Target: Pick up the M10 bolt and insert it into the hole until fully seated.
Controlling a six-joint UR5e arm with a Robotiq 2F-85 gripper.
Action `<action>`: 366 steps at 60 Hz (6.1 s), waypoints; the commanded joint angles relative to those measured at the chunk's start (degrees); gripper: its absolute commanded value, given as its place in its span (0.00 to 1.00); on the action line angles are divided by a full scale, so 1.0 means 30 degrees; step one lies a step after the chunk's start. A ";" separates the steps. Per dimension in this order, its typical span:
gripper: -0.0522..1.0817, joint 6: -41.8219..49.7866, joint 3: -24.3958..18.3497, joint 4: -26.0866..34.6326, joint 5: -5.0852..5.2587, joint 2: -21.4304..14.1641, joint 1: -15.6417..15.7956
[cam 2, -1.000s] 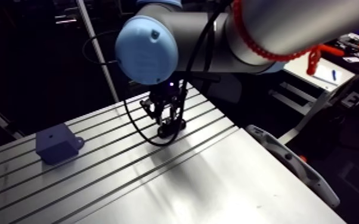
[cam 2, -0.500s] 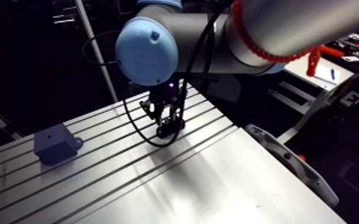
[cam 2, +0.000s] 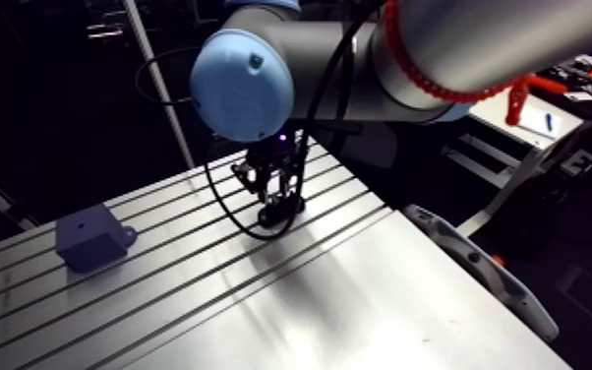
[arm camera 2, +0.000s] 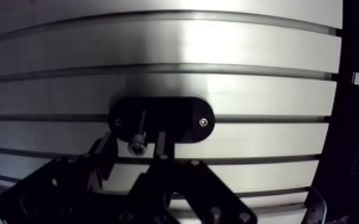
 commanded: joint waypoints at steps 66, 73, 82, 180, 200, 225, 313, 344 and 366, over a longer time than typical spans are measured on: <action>0.57 0.0020 0.0006 -0.0140 -0.0048 0.0276 0.0029; 0.59 0.0020 0.0006 -0.0140 -0.0049 0.0304 0.0029; 0.62 0.0020 0.0006 -0.0140 -0.0049 0.0276 0.0029; 1.00 0.2426 -0.3733 0.4871 0.0513 -0.1687 0.1451; 1.00 0.5070 -0.7433 0.9274 -0.0288 -0.1043 0.4725; 1.00 0.6672 -1.0479 1.1732 -0.0551 0.0386 0.7425; 1.00 0.8913 -1.4793 1.5694 -0.0664 0.3811 1.0983; 1.00 0.9105 -1.4296 1.4336 -0.0639 0.4579 1.1282; 1.00 0.9105 -1.4100 1.4336 -0.0689 0.4760 1.1282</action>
